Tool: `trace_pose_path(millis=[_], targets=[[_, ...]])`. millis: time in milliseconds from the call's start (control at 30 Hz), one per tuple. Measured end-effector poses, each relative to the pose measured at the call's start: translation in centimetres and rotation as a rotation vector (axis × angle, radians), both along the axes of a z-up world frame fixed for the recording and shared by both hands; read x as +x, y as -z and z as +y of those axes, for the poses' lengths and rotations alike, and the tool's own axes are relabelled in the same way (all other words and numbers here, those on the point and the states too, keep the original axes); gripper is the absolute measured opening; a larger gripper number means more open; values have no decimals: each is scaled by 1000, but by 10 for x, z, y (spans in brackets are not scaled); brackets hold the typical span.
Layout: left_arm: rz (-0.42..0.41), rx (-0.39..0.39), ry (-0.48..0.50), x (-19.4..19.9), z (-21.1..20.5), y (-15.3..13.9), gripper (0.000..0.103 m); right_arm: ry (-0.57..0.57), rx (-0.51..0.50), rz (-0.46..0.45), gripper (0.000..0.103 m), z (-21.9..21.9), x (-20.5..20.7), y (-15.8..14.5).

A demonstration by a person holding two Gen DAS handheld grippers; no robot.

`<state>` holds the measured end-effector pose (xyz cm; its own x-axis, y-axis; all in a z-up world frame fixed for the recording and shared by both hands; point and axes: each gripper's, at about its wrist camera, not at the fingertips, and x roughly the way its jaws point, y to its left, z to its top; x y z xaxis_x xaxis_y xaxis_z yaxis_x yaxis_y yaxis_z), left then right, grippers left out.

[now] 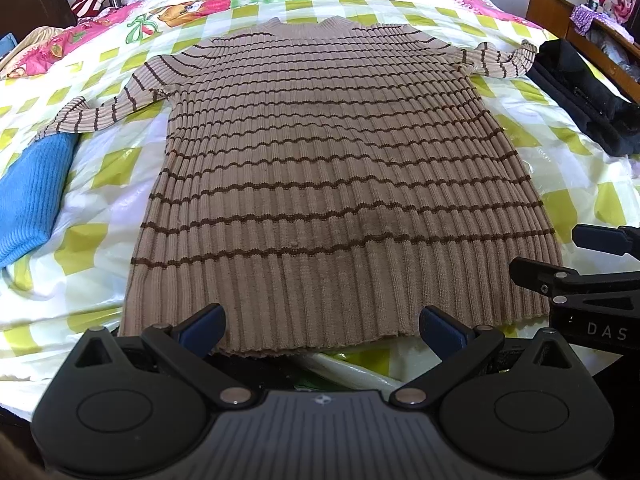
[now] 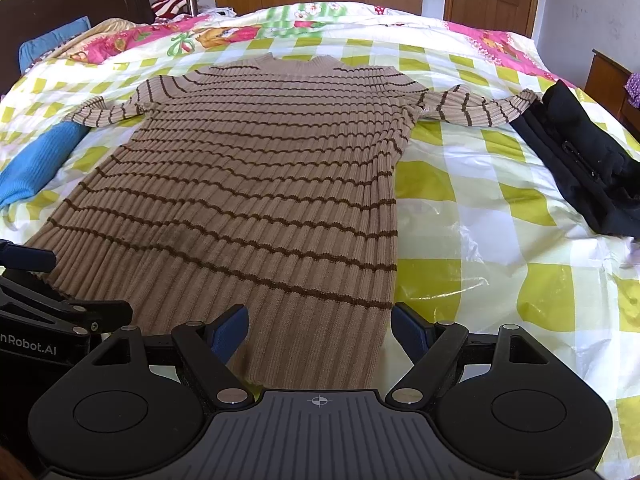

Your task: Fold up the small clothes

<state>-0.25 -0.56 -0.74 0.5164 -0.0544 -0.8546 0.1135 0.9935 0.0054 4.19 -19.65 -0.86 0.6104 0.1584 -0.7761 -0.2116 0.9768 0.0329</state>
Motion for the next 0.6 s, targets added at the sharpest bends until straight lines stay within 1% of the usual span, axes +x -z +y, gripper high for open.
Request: trace_pose_path(millis=[600], targets=[[-16, -6, -4, -2, -2, -3, 103, 11, 4, -23, 80, -2, -2, -4]])
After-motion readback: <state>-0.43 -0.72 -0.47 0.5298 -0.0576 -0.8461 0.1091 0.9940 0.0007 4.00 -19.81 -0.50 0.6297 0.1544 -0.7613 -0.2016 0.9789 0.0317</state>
